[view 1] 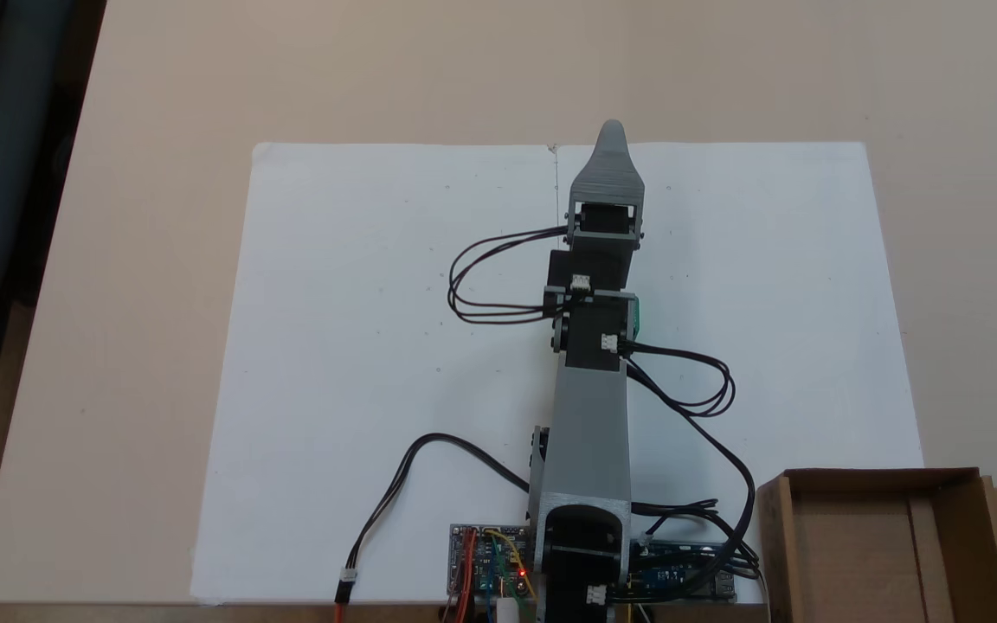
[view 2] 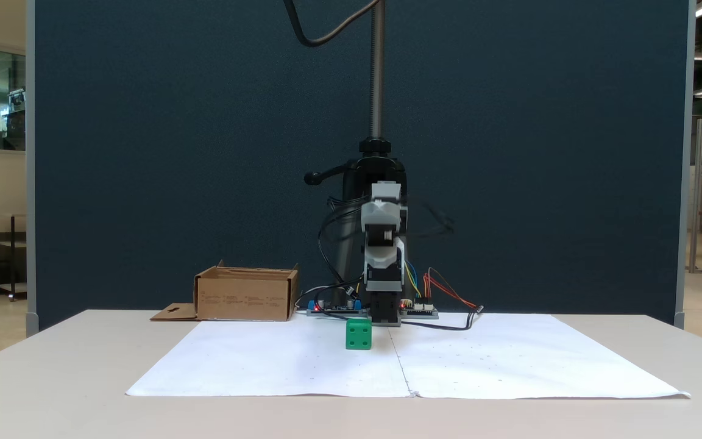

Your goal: Grasp a green dice and put it in the bin.

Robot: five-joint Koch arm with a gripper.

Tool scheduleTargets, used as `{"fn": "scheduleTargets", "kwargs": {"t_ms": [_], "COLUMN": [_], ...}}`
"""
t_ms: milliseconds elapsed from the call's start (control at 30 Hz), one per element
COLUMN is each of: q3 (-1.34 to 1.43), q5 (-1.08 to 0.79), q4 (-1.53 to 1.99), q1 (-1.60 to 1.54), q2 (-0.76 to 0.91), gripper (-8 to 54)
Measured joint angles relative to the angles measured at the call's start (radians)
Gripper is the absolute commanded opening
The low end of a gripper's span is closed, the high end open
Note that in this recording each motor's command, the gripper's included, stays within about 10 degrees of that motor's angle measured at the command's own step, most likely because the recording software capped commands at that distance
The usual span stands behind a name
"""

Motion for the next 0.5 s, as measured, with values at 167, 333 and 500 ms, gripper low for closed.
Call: {"fn": "scheduleTargets", "kwargs": {"t_ms": [167,333,500], "q3": [-0.262,-0.403,-0.499], "q5": [0.000,-0.002,0.000], "q4": [0.319,0.604,0.893], "q1": [-0.023,-0.058,-0.126], "q2": [0.000,-0.011,-0.057], "gripper": [43.5,43.4,43.3]}}
